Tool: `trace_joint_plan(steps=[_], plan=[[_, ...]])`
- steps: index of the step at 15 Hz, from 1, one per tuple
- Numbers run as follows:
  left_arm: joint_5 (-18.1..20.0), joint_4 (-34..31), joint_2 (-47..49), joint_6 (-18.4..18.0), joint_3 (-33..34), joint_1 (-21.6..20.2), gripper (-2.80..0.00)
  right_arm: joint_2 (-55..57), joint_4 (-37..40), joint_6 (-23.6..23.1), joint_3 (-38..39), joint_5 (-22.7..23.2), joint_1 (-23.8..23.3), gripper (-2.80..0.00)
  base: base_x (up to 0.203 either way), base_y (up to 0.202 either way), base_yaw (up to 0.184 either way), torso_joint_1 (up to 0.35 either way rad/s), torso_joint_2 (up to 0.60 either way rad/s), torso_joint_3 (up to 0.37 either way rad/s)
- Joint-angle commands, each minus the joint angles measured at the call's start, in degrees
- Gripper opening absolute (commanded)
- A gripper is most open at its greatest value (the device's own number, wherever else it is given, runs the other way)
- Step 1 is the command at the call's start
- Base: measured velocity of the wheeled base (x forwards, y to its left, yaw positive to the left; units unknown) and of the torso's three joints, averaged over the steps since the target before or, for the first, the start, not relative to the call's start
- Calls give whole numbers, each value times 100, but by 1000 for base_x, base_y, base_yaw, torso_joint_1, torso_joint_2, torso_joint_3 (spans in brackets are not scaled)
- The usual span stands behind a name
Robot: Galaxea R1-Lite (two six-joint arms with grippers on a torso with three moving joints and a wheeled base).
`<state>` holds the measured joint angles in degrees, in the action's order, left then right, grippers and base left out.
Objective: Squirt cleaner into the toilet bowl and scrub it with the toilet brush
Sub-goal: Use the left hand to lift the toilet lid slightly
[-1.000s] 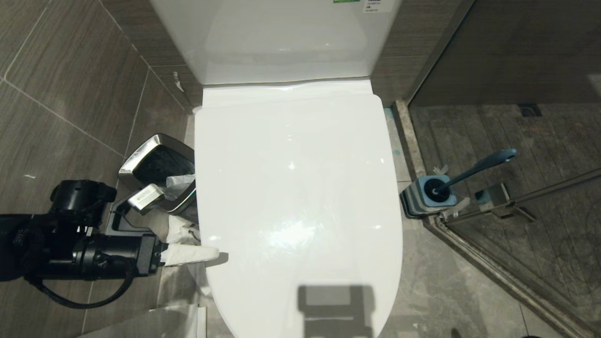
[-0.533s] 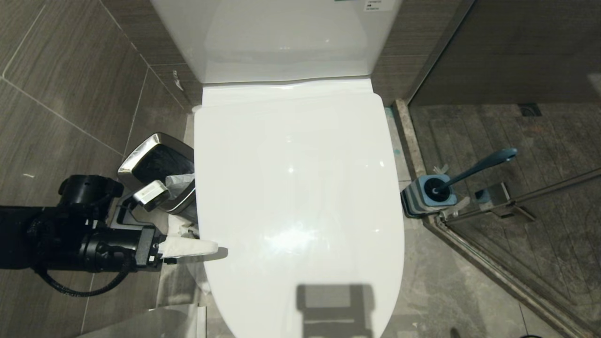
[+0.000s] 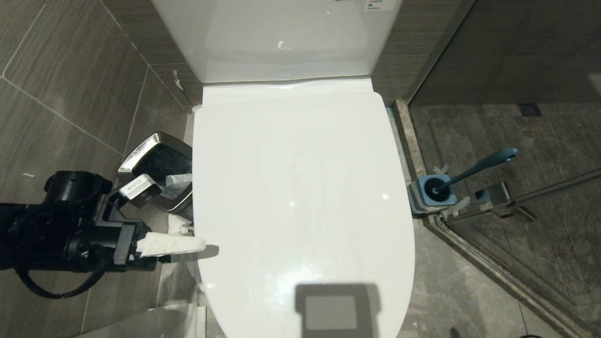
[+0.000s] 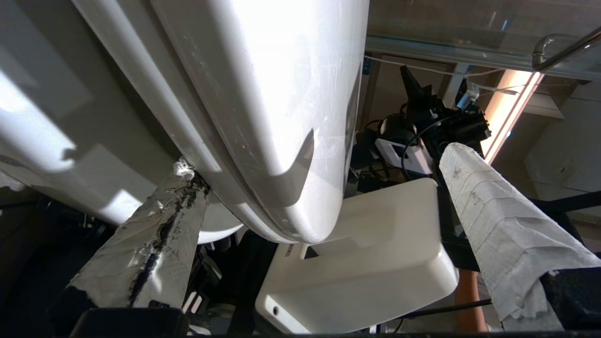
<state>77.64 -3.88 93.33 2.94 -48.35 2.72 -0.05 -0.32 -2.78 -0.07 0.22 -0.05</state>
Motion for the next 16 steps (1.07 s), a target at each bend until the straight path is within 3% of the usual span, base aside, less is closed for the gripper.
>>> trace_joint_plan(steps=[1, 12, 16], plan=[[58, -111, -360, -2, 4, 4, 0, 5, -3, -3, -1, 4, 5, -280, 0, 0, 0, 0, 0, 0], [79, -326, -1730, 14, 207, -6, 0, 5, -3, -3, -1, 4, -4, -280, 0, 0, 0, 0, 0, 0], [93, -465, -2395, 786, 266, 0, 0, 5, -3, -3, -1, 4, -4, -280, 0, 0, 0, 0, 0, 0]])
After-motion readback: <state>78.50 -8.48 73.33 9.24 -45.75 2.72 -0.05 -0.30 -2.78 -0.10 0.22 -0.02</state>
